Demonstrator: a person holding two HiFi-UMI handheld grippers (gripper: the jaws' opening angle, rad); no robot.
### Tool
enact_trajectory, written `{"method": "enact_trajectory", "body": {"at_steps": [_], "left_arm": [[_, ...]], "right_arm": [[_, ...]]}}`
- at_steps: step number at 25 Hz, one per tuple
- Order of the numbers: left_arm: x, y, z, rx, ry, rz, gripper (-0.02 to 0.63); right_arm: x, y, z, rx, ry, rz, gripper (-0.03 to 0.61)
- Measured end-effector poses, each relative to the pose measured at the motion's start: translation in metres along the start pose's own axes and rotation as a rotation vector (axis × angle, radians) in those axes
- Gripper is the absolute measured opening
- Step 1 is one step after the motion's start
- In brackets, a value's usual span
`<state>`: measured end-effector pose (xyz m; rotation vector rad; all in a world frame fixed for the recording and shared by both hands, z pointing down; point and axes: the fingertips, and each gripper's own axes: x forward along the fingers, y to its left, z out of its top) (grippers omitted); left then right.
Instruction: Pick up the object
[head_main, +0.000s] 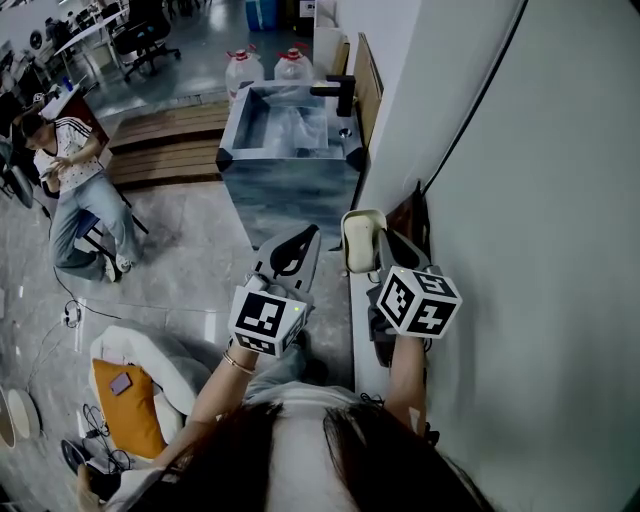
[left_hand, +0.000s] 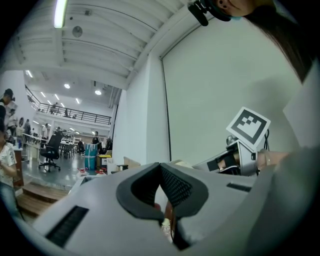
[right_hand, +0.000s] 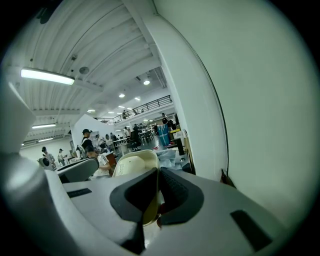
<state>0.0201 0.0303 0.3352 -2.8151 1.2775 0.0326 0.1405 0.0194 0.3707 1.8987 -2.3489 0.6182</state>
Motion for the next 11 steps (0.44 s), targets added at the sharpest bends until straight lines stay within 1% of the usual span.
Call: {"method": "enact_trajectory", "body": {"at_steps": [5, 11], "left_arm": [[0.02, 0.014, -0.007, -0.01, 0.015, -0.019, 0.009], [0.023, 0.019, -0.014, -0.008, 0.017, -0.028, 0.008]], "right_arm": [[0.024, -0.005, 0.002, 0.005, 0.015, -0.006, 0.034], [0.029, -0.007, -0.005, 0.005, 0.02, -0.018, 0.034]]}}
